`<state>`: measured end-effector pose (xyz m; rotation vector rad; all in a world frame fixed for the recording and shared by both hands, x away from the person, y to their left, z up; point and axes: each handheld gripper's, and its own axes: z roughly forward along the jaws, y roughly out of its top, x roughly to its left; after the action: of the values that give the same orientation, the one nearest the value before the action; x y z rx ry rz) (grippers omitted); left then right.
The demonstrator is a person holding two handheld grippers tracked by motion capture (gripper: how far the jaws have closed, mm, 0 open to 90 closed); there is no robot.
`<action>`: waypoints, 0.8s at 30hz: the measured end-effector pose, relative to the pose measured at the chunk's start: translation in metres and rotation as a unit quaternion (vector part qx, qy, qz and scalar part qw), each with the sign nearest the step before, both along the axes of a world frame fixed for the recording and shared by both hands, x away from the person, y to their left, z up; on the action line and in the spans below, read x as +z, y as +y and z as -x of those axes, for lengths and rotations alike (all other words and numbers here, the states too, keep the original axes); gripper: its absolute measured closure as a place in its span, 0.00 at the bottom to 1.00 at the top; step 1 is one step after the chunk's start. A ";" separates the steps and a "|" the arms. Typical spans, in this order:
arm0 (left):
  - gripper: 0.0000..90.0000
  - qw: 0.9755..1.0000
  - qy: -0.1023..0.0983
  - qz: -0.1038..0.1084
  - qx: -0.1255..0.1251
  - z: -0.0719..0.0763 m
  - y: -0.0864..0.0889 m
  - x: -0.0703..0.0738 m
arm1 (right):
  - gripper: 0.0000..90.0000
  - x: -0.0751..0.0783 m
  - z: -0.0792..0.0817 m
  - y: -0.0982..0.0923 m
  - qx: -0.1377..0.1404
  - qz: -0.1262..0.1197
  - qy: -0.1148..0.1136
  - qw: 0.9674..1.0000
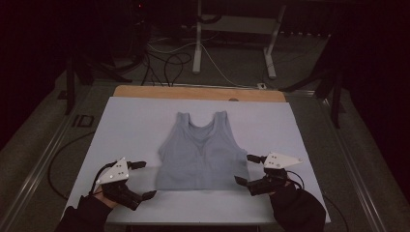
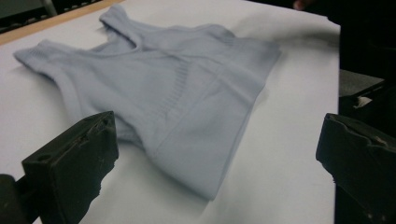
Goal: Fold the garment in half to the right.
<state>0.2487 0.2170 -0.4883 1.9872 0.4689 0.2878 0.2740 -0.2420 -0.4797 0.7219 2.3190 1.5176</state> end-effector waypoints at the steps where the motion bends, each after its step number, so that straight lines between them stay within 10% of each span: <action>1: 0.00 1.000 0.001 -0.002 -0.002 0.000 -0.001 0.003 | 0.10 0.004 -0.002 0.001 0.000 0.001 -0.006 1.000; 24: 0.00 0.999 -0.008 -0.029 0.016 -0.005 -0.017 0.027 | 0.10 0.052 -0.061 0.047 0.046 0.011 -0.023 0.999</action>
<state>0.2536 0.1996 -0.4616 2.0345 0.4884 0.3410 0.3345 -0.1954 -0.4279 0.5753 2.3608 1.5281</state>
